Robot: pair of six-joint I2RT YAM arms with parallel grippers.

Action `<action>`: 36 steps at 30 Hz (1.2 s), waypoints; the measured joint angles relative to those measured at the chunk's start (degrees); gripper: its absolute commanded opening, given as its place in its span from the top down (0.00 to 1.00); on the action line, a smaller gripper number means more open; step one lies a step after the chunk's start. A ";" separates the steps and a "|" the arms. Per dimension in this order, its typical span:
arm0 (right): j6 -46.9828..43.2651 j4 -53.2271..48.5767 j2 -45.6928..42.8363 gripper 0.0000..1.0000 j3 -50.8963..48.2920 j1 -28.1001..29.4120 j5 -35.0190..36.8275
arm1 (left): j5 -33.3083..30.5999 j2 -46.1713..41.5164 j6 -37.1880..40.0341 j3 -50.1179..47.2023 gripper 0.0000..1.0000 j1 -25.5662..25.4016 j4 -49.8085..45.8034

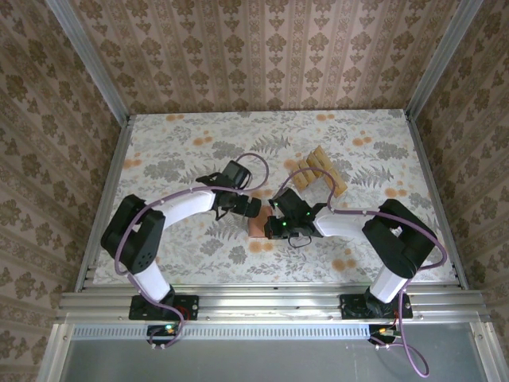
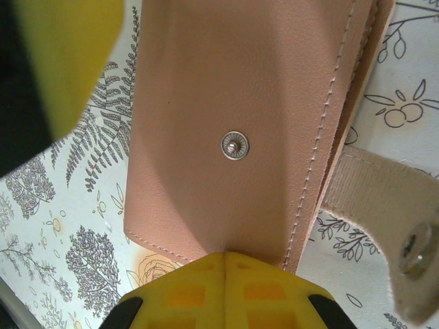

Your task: Put the credit cards into the card holder

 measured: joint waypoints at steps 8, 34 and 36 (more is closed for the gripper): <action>0.00 0.83 0.04 1.00 -0.33 -0.13 -0.02 | -0.61 1.95 0.17 0.22 0.00 -0.07 1.70; -2.40 -13.62 -11.06 0.66 3.19 -6.62 4.48 | -2.99 3.74 -1.68 -2.93 0.00 -0.66 8.11; -2.62 -14.80 -9.99 0.66 3.74 -6.62 5.07 | -2.99 3.63 -1.97 -3.26 0.00 -0.70 8.59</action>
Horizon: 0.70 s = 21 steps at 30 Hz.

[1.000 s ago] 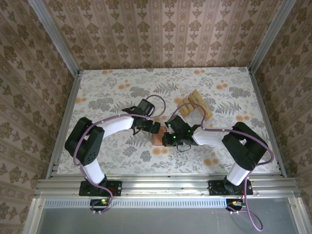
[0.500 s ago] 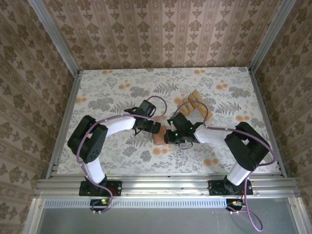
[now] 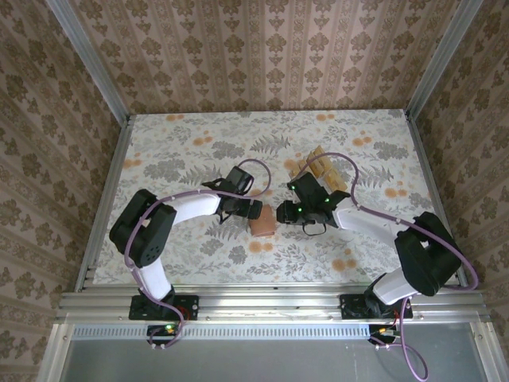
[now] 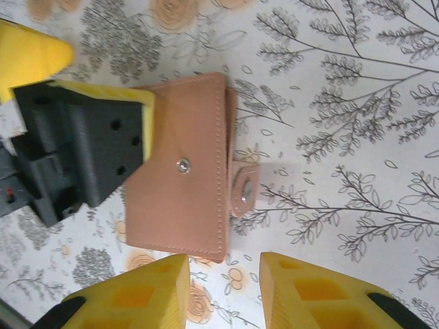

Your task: Put the credit cards into the card holder

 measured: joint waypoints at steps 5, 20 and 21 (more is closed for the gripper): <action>-1.27 -1.62 2.89 0.66 2.27 0.00 0.85 | 0.00 -0.20 -0.55 -0.42 0.00 0.00 0.48; -3.78 -2.54 8.90 0.87 7.72 0.00 1.46 | -0.42 -0.98 -1.18 -2.16 0.00 -0.42 2.73; -3.80 -2.51 8.90 0.86 7.74 0.00 1.46 | -0.44 -0.98 -1.20 -2.23 0.00 -0.44 2.86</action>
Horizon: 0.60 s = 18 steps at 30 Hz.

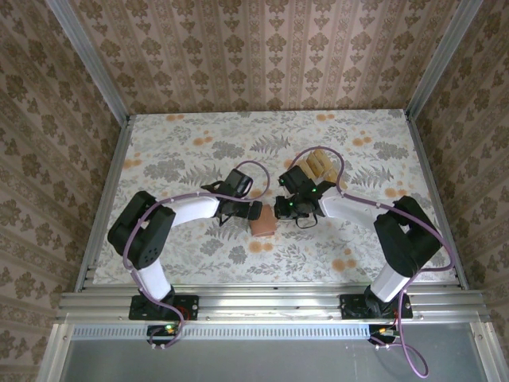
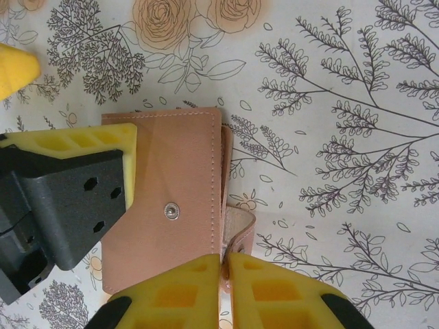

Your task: Put the credit cards into the card holder

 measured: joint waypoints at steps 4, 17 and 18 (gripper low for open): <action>-0.04 -0.04 0.00 0.83 0.02 0.00 0.00 | -0.04 -0.26 -0.11 -0.35 0.00 0.00 0.33; -0.22 -0.17 0.00 1.00 0.02 0.00 0.07 | -0.17 -0.31 -0.42 -0.44 0.00 0.00 0.39; -0.20 -0.17 0.00 1.00 0.00 0.00 0.07 | -0.17 -0.31 -0.39 -0.44 0.00 0.00 0.39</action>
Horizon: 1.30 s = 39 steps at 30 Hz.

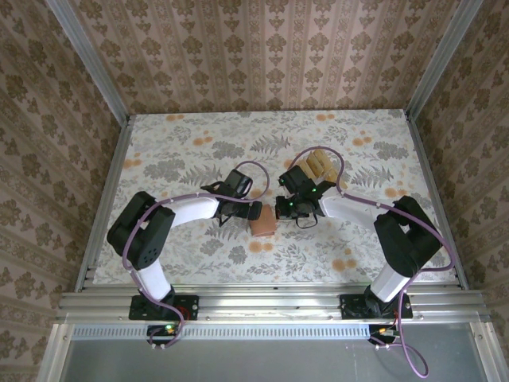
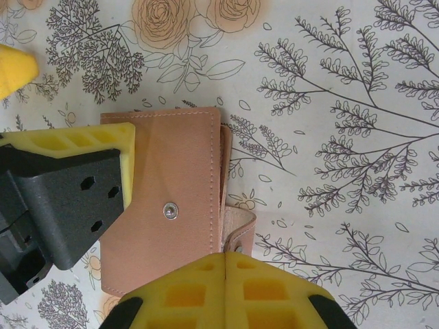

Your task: Put the credit cards into the card holder

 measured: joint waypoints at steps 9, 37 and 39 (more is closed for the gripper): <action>0.20 1.40 -0.02 1.00 -1.16 -0.13 -1.31 | 0.00 -0.02 0.00 0.00 0.00 0.00 0.00; 6.16 12.94 6.49 1.00 -1.73 -0.24 -10.95 | -0.63 -0.11 -0.28 -0.31 0.00 -0.44 0.44; 6.27 13.11 7.15 1.00 -1.33 -0.22 -11.37 | -0.63 -0.11 -0.42 -0.31 0.00 -0.44 0.44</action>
